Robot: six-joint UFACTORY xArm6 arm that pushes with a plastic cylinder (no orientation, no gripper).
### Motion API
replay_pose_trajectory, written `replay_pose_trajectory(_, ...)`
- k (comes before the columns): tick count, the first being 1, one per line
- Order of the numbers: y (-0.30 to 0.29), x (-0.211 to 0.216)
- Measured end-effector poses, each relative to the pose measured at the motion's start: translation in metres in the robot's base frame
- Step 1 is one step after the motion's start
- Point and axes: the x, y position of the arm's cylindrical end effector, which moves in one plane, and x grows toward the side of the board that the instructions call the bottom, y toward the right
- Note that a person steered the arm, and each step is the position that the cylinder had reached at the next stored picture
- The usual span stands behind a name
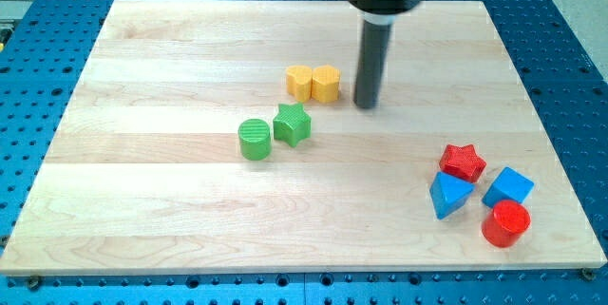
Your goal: Move the green star closer to the heart
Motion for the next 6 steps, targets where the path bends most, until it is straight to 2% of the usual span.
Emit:
replay_pose_trajectory(1, -0.018, 0.062)
replay_pose_trajectory(3, -0.097, 0.054)
replay_pose_trajectory(4, -0.077, 0.016)
replay_pose_trajectory(5, -0.067, 0.051)
replay_pose_trajectory(6, -0.113, 0.114)
